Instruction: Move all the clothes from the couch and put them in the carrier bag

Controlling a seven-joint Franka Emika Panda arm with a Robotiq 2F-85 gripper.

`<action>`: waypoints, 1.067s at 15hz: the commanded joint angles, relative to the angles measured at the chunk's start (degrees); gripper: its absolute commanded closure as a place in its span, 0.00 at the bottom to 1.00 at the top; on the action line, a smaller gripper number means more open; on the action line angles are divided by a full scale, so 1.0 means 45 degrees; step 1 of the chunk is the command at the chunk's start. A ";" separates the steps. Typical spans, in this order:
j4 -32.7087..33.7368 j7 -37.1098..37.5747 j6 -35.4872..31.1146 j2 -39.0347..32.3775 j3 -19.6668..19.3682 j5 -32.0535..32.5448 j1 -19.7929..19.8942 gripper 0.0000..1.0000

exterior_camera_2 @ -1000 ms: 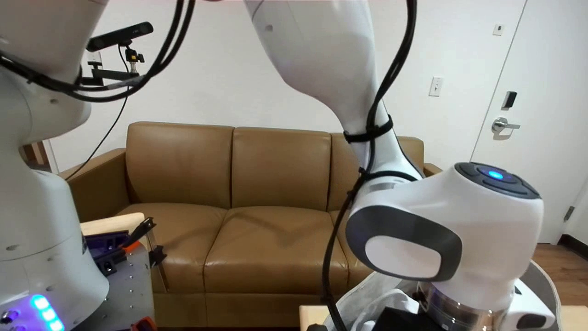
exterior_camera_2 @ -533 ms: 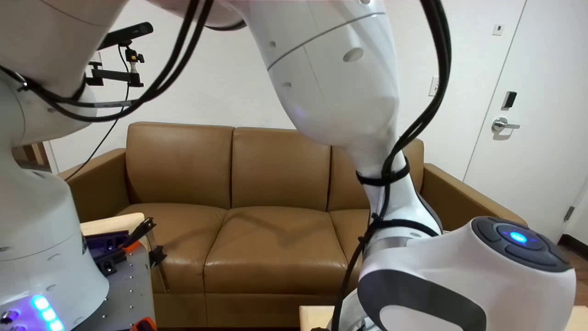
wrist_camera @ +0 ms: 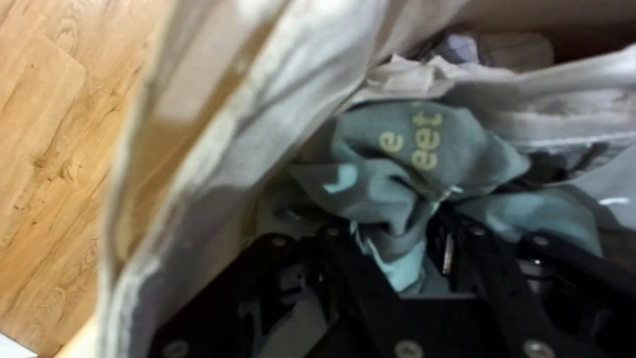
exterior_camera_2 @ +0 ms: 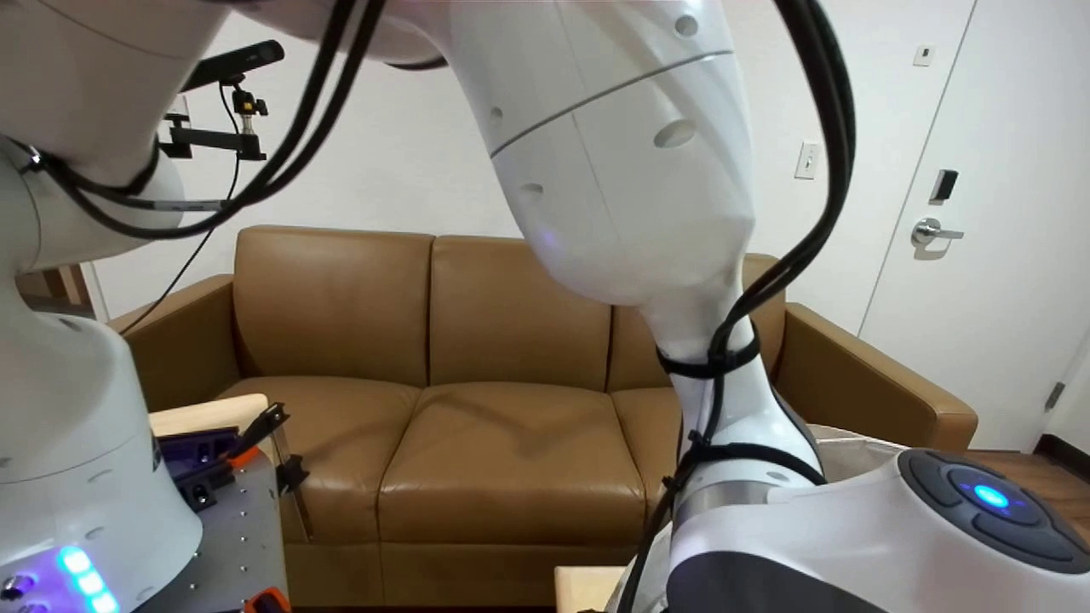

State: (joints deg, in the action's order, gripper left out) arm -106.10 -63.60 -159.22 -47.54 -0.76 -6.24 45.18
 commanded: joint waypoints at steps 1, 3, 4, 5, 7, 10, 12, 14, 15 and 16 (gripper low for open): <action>-0.0878 -0.0299 0.1816 0.1695 0.1075 -0.0169 0.0794 0.26; -0.1173 -0.0167 0.2668 0.2612 0.1539 -0.0849 0.0956 0.12; -0.1336 -0.0170 0.3351 0.3182 0.1693 -0.1164 0.0967 0.07; -0.1451 -0.0129 0.3941 0.3681 0.1656 -0.1359 0.0819 0.02; -0.1522 0.0474 0.5974 0.4827 0.0871 -0.0846 -0.0095 0.00; -0.1159 0.1430 0.9640 0.6229 0.0096 0.0035 -0.1370 0.00; -0.0933 0.1922 1.1763 0.6956 -0.0257 0.0307 -0.2300 0.00; -0.0924 0.2433 1.2852 0.7527 -0.0563 0.0155 -0.3421 0.00; -0.1023 0.2739 1.2916 0.7736 -0.0665 -0.0050 -0.4003 0.00; -0.1192 0.3007 1.2727 0.7880 -0.0737 -0.0242 -0.4601 0.00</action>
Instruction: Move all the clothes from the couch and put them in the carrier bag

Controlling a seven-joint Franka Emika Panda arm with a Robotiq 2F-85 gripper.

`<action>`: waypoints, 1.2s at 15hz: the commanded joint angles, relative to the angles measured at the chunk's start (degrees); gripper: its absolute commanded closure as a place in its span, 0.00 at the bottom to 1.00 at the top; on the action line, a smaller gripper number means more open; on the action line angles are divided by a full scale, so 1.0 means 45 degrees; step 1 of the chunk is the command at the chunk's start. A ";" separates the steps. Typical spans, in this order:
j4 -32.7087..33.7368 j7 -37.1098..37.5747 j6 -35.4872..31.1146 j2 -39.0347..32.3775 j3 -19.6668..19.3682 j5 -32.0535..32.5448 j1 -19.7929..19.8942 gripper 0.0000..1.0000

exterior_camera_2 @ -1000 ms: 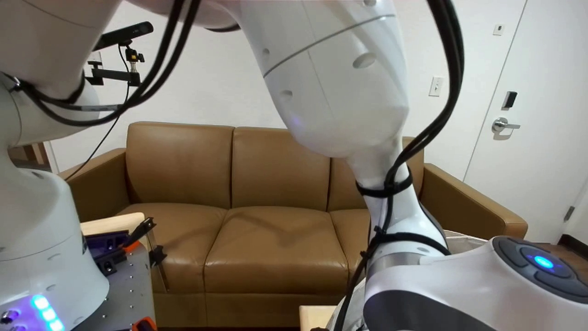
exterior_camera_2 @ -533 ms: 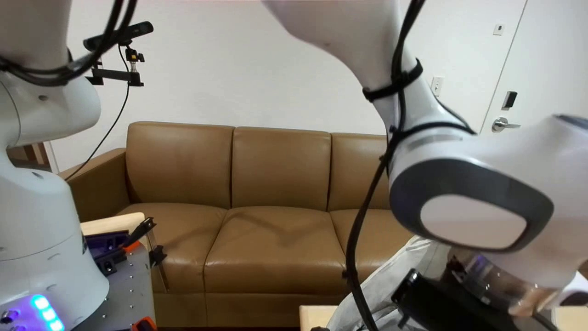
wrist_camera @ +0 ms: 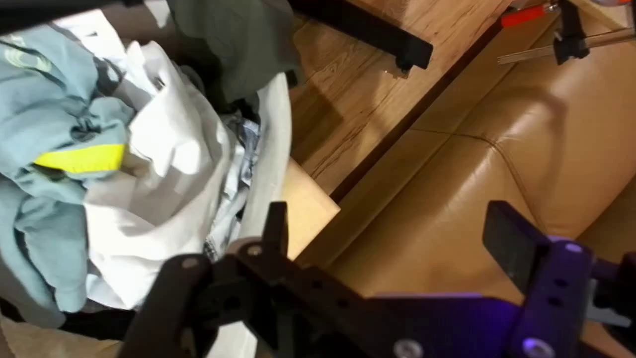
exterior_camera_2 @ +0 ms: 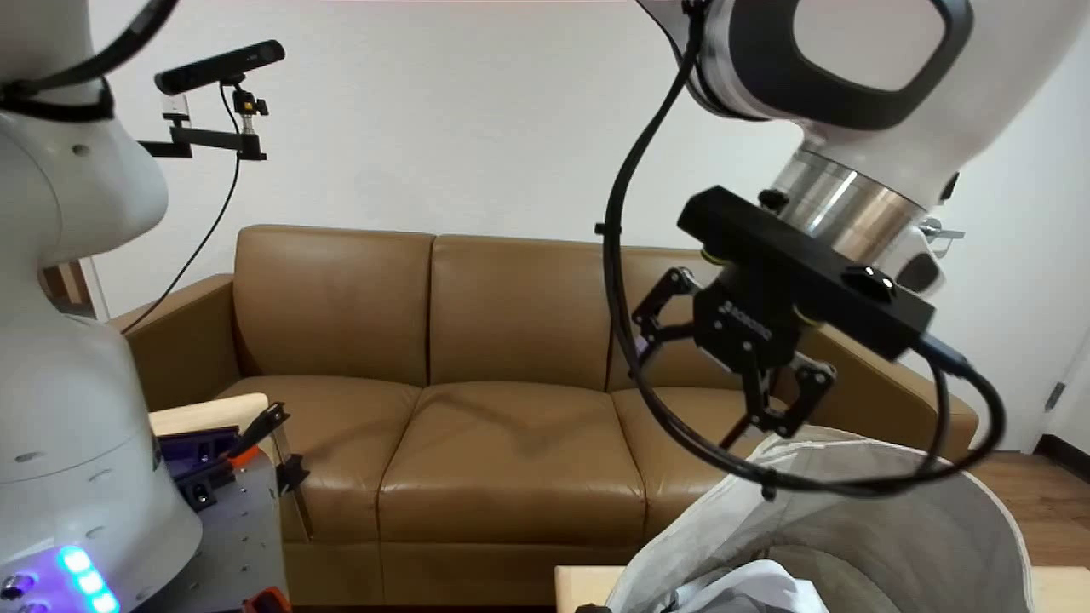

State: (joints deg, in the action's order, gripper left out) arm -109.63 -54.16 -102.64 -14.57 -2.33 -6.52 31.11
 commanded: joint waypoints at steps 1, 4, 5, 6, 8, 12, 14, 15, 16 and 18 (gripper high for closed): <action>-0.0527 0.1097 0.0012 0.0628 -0.0370 -0.0305 -0.1979 0.00; -0.1187 0.1204 -0.1127 0.0828 -0.0149 -0.0446 -0.3310 0.00; -0.1458 0.1427 -0.1887 0.0876 -0.0123 -0.0459 -0.3670 0.00; -0.1881 0.1907 -0.3044 0.0960 -0.0117 -0.0441 -0.4012 0.00; -0.1939 0.2248 -0.2422 0.0635 -0.0024 -0.0820 -0.4323 0.00; -0.1807 0.1994 -0.1711 0.0374 -0.0071 -0.0914 -0.4537 0.00; -0.1814 0.1994 -0.1635 0.0373 -0.0097 -0.0954 -0.4525 0.00; -0.1814 0.1995 -0.1628 0.0374 -0.0104 -0.0956 -0.4521 0.00; -0.1814 0.1995 -0.1625 0.0374 -0.0105 -0.0957 -0.4521 0.00; -0.1814 0.1994 -0.1622 0.0374 -0.0105 -0.0958 -0.4521 0.00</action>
